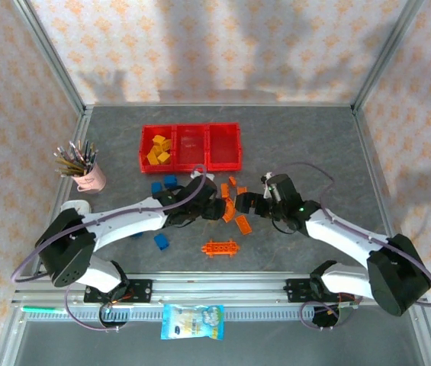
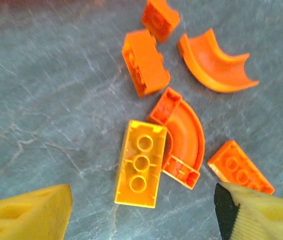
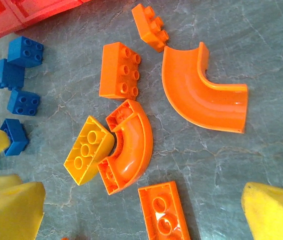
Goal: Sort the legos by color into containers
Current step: Pick up the lego from the center of the table.
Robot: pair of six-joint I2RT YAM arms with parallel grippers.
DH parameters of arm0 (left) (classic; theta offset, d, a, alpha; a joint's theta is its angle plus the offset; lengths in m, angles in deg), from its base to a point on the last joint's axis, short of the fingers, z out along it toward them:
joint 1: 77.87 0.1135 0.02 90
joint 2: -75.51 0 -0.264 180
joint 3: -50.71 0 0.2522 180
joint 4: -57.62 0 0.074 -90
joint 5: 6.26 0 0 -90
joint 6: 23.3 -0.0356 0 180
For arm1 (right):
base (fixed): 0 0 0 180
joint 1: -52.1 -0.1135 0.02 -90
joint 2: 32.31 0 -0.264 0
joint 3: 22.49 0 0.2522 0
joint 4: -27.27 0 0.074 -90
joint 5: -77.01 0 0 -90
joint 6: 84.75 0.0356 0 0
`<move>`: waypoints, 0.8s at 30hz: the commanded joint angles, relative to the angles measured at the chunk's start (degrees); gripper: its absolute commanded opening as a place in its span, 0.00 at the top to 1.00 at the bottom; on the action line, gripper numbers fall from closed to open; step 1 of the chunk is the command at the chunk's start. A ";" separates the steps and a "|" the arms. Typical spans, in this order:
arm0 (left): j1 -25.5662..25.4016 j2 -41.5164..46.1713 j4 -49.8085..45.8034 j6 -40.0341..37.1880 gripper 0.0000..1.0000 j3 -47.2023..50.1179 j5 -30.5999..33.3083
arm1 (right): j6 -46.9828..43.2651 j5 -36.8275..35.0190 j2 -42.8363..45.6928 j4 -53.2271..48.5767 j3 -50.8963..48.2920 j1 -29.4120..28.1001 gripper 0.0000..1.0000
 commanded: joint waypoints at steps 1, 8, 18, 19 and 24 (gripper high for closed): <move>-0.61 -2.52 -1.20 -1.41 0.23 0.95 0.54 | 1.16 -0.14 2.20 0.40 -1.02 0.73 0.00; -0.67 -6.99 1.26 -2.14 0.24 0.47 0.93 | 1.26 0.70 1.83 1.57 -1.41 1.38 0.00; -0.40 -12.73 2.60 -1.41 0.31 -1.43 3.97 | 0.77 0.87 1.83 1.39 -0.96 1.59 0.00; -0.20 -13.06 2.62 -1.36 0.32 -1.59 4.20 | 0.69 0.81 1.87 1.39 -0.91 1.64 0.00; 1.22 -12.47 4.54 -1.05 0.38 -0.70 4.13 | 0.61 0.84 1.79 1.73 -0.96 1.79 0.00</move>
